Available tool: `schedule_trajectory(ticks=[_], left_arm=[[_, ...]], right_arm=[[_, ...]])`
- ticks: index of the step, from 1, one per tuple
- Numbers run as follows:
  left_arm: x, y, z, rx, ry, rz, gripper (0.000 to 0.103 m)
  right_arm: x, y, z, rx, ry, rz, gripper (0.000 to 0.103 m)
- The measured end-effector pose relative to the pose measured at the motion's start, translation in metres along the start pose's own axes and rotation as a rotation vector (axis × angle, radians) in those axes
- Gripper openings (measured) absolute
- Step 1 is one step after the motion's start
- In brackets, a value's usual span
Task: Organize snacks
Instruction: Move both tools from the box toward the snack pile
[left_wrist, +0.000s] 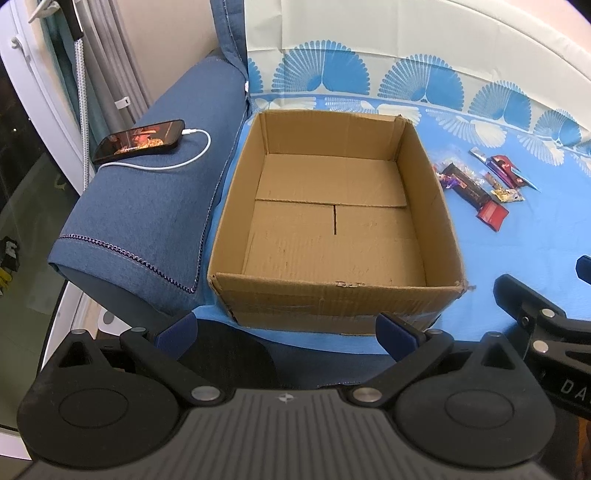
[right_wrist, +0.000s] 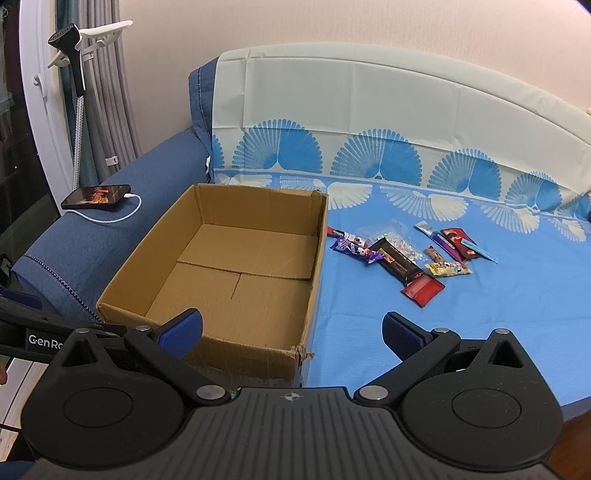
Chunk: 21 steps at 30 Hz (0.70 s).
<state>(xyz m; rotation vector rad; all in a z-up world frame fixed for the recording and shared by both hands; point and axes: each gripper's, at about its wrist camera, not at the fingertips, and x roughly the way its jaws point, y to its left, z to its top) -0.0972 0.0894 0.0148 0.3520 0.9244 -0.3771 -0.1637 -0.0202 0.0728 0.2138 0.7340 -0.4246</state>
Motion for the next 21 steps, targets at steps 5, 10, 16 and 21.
schedule_trajectory(ticks=[5,10,16,21], left_arm=[[0.007,0.001,0.001,-0.001,0.016,0.002,0.103],[0.013,0.001,0.002,-0.001,0.032,0.002,0.103],[0.022,-0.001,0.005,0.004,0.053,0.004,0.103],[0.033,0.002,0.008,-0.001,0.075,0.015,0.103]], right_arm=[[0.007,0.0,-0.002,-0.002,0.024,-0.002,0.103],[0.011,-0.002,-0.002,-0.003,0.041,-0.002,0.103],[0.026,-0.008,0.0,0.013,0.044,0.006,0.103],[0.053,-0.019,0.002,0.033,0.02,-0.029,0.103]])
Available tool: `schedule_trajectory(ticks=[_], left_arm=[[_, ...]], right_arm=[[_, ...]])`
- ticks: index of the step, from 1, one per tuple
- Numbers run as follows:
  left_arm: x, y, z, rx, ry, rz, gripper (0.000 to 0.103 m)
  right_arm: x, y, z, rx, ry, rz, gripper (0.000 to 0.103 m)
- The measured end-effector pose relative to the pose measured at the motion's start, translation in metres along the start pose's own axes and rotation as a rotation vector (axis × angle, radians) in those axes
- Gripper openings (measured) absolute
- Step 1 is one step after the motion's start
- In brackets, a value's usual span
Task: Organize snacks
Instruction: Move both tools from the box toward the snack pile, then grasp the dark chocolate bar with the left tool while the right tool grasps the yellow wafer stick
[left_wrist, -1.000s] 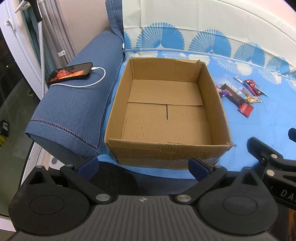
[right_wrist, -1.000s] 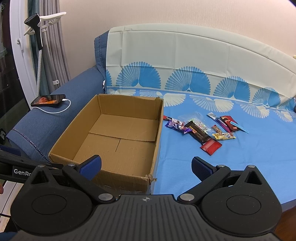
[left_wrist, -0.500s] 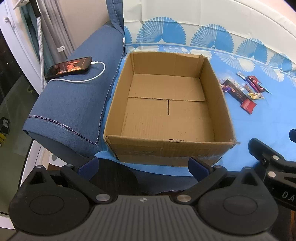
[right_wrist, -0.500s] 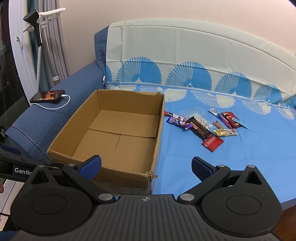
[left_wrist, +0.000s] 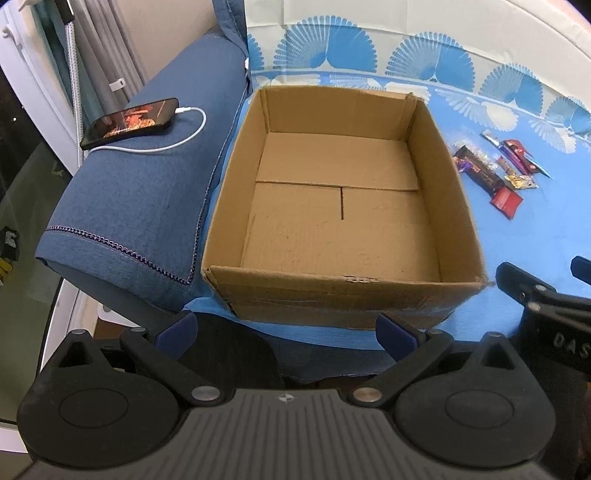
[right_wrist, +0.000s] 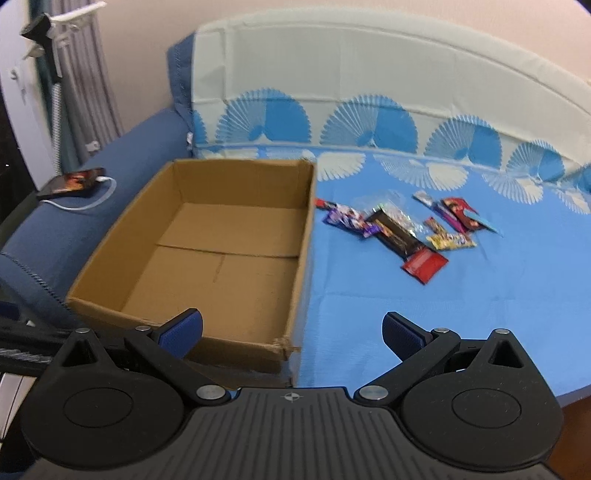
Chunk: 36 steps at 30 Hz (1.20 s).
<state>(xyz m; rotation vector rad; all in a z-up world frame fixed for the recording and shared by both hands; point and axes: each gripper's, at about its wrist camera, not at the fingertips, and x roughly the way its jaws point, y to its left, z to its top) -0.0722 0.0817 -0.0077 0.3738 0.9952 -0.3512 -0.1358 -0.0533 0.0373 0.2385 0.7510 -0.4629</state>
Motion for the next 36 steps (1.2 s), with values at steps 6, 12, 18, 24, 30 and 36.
schedule_trajectory(ticks=[6,12,18,24,30,36], left_arm=[[0.02,0.003,0.014,-0.009,0.031,0.021,0.103],[0.049,0.004,0.033,-0.016,0.062,0.061,0.103],[0.081,0.008,0.049,-0.02,0.108,0.093,0.103],[0.103,0.015,0.055,-0.018,0.153,0.101,0.103],[0.109,0.027,0.06,-0.037,0.155,0.101,0.103],[0.105,0.035,0.065,-0.042,0.151,0.114,0.103]], right_arm=[[0.036,-0.009,0.003,0.019,0.065,-0.021,0.103],[0.077,-0.008,0.013,0.044,0.147,0.038,0.103],[0.131,-0.001,0.027,0.001,0.195,0.082,0.103],[0.17,0.013,0.04,-0.07,0.234,0.195,0.103],[0.188,0.03,0.05,-0.121,0.23,0.175,0.103],[0.195,0.042,0.058,-0.121,0.216,0.193,0.103]])
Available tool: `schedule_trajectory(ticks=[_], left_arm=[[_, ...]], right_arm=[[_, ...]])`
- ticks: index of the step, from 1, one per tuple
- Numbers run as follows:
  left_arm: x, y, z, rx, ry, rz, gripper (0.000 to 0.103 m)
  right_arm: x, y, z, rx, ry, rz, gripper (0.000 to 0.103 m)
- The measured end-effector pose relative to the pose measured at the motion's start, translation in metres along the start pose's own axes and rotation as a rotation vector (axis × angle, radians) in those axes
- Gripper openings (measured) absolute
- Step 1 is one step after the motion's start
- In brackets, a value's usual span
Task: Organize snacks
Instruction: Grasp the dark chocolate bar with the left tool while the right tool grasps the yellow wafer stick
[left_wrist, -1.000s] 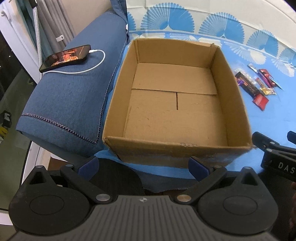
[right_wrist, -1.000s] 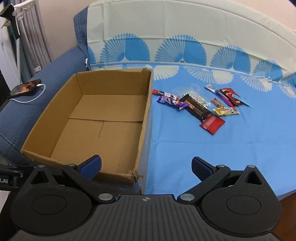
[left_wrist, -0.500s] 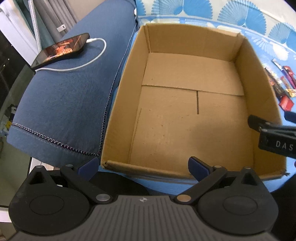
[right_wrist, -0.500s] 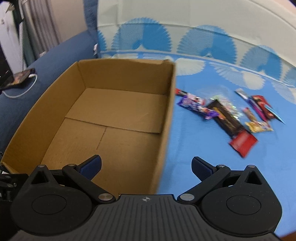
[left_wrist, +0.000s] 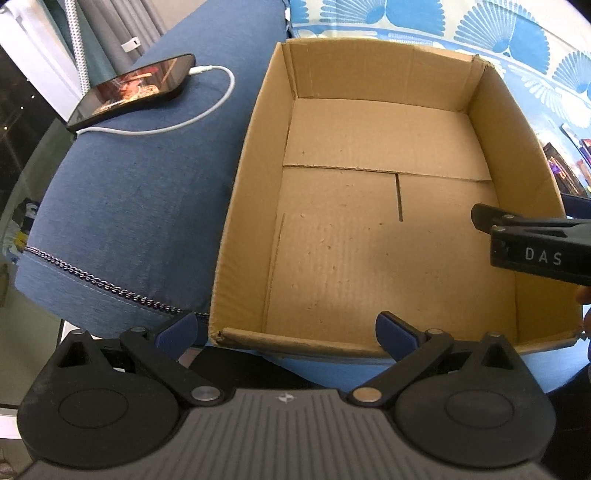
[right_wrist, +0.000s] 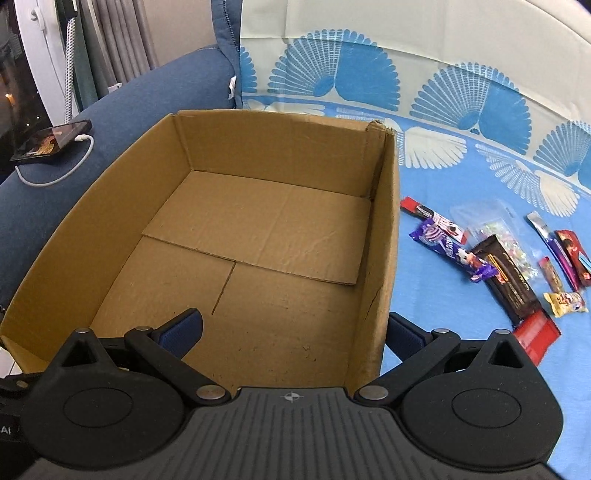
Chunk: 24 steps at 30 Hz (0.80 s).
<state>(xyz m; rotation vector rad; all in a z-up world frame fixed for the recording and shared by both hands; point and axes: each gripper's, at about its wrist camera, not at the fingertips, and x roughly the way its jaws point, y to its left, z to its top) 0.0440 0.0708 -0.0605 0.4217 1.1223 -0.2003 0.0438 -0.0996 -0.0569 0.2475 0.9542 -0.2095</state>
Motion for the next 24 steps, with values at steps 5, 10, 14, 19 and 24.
schedule_trajectory(ticks=[5,10,14,19,24], left_arm=[[-0.025,-0.007,0.005,0.015,-0.079,-0.004,0.103],[-0.058,-0.035,0.024,0.055,-0.173,-0.045,0.103],[-0.081,-0.077,0.043,0.106,-0.214,-0.085,0.103],[-0.098,-0.136,0.076,0.145,-0.207,-0.211,0.103],[-0.087,-0.209,0.127,0.102,-0.146,-0.308,0.103]], right_arm=[[-0.01,-0.012,0.002,0.033,0.005,0.027,0.103],[-0.068,-0.056,-0.011,0.138,-0.103,-0.036,0.103],[-0.1,-0.111,-0.03,0.242,-0.155,-0.14,0.103],[-0.109,-0.184,-0.053,0.366,-0.156,-0.284,0.103],[-0.106,-0.241,-0.069,0.487,-0.165,-0.33,0.103]])
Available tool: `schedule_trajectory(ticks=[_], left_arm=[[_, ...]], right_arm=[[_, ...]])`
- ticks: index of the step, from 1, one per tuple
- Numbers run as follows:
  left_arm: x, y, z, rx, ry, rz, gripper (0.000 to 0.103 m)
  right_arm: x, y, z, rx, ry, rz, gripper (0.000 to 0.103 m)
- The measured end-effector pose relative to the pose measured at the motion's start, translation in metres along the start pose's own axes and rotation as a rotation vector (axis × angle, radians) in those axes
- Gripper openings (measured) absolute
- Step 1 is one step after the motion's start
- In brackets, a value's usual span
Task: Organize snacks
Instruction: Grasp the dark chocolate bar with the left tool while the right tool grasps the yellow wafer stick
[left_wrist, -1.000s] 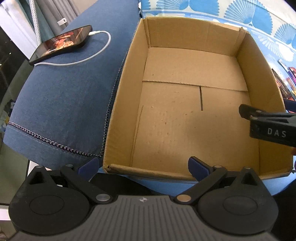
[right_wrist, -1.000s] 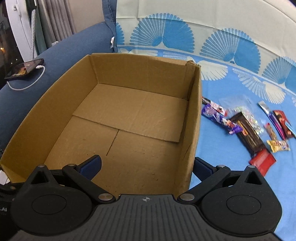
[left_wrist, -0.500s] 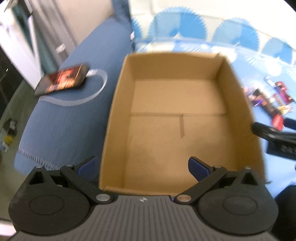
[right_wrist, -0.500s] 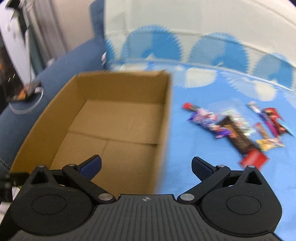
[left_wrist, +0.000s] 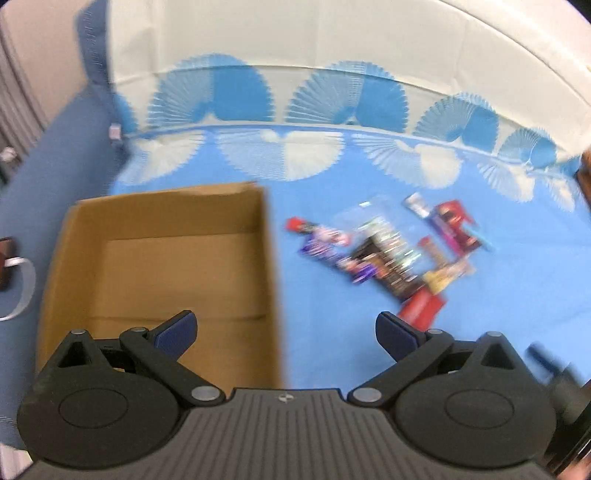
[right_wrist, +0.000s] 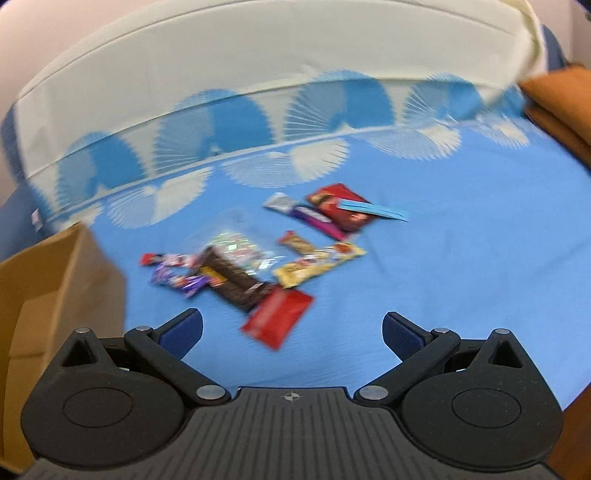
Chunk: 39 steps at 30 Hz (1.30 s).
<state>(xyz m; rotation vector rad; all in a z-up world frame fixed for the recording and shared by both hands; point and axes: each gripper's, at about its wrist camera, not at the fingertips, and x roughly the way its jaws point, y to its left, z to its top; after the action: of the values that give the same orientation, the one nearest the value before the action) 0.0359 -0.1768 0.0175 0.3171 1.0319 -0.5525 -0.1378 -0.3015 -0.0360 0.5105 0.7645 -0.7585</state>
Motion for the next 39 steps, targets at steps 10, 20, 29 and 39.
schedule_trajectory(ticks=[10,20,29,39], left_arm=[[0.14,-0.092,0.044,0.025,0.219,-0.084,0.103],[0.187,-0.077,0.017,-0.161,0.291,-0.04,0.103],[0.223,-0.106,0.024,-0.322,0.37,-0.114,0.103],[0.285,-0.103,0.033,-0.39,0.483,0.012,0.103]], right_arm=[[0.099,-0.066,0.036,0.29,0.101,-0.004,0.103],[0.209,-0.051,0.057,0.257,0.19,-0.092,0.103],[0.193,-0.091,0.026,0.077,0.148,-0.263,0.103],[0.191,-0.098,0.018,-0.039,0.082,-0.195,0.103]])
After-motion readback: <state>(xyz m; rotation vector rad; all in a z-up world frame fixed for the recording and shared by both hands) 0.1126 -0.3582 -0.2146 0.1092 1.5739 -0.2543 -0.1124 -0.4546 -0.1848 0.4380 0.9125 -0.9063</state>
